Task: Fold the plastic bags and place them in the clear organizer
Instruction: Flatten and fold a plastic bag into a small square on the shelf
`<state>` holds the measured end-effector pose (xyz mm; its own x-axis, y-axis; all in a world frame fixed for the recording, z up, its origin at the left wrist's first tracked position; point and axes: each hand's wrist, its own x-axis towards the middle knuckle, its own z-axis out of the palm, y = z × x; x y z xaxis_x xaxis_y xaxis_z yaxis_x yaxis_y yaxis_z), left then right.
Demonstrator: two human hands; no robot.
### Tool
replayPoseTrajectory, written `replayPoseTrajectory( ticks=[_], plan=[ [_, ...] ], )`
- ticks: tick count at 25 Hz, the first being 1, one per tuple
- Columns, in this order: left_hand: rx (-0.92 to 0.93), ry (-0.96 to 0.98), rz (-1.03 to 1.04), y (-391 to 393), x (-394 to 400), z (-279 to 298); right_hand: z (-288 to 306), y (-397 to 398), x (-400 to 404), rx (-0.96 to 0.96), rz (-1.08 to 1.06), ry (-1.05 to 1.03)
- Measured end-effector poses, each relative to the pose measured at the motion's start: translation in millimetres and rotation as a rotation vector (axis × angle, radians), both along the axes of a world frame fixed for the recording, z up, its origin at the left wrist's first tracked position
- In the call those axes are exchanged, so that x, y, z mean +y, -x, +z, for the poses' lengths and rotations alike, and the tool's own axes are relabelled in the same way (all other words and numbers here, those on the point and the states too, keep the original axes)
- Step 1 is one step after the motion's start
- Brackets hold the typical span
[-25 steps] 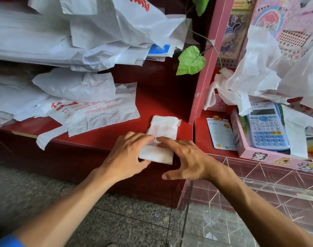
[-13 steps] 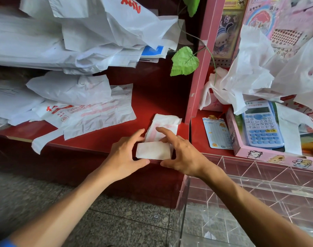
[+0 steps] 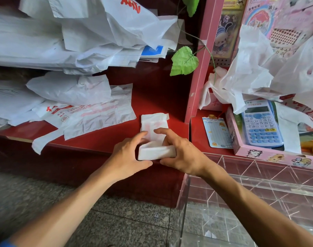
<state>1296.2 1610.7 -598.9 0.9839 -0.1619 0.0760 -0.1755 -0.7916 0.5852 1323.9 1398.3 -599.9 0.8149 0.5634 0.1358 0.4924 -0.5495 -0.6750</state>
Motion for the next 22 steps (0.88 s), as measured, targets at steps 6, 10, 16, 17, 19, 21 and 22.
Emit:
replayPoseTrajectory(
  ticks=[6,10,16,17,19,21,22],
  plan=[
    [-0.118,0.036,-0.124,-3,7,-12,-2,-3,-10,-0.183,-0.045,0.237],
    [-0.161,0.038,-0.119,-2,8,-14,-2,-4,-11,-0.225,-0.044,0.284],
    [-0.156,0.039,-0.013,3,9,-9,-4,-9,-21,-0.113,-0.049,0.0],
    [-0.152,0.051,-0.003,4,9,-9,-3,-8,-22,-0.102,-0.053,-0.023],
    [-0.138,0.075,0.027,3,8,-9,-3,-8,-21,-0.101,-0.032,-0.053],
    [-0.125,0.082,0.055,1,6,-11,-5,-9,-18,-0.093,-0.052,-0.067],
    [-0.128,0.074,0.059,-1,5,-13,-6,-10,-17,-0.08,-0.095,-0.065]
  ],
)
